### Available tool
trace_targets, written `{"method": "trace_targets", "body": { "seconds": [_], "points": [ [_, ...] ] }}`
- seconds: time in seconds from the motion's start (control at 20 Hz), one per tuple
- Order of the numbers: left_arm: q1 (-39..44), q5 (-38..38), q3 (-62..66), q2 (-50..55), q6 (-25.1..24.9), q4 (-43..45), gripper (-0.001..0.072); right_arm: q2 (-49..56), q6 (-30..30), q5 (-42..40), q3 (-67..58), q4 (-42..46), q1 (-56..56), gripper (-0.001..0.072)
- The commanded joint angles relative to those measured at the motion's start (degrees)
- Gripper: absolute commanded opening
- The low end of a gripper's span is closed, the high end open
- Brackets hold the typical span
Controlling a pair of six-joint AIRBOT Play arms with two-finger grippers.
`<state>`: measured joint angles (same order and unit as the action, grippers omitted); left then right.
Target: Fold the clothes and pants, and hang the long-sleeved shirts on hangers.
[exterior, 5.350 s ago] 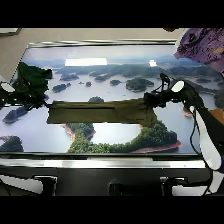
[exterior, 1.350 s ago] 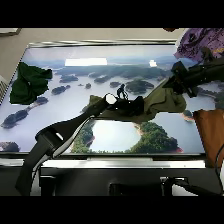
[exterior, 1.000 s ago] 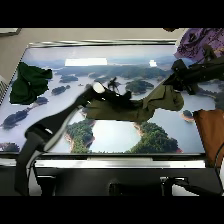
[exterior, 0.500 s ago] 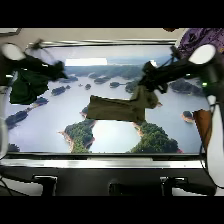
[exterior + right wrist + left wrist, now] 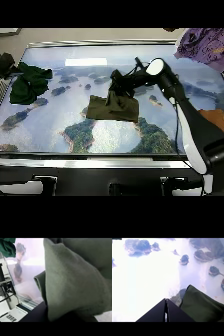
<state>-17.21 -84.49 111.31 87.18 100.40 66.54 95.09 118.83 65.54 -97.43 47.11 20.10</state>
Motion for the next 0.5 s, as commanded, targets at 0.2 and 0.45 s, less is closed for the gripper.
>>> {"method": "trace_targets", "body": {
  "seconds": [0.2,0.45],
  "points": [
    [-1.2,-0.1,0.0,-0.4,-0.1,0.1,0.0017,3.9,0.1,-3.0,-0.1,-1.7,2.1,0.003],
    [-1.2,0.0,0.0,-0.3,-0.1,0.1,0.0017,4.2,-6.4,-2.7,-0.1,-9.9,2.1,0.038]
  ]
}}
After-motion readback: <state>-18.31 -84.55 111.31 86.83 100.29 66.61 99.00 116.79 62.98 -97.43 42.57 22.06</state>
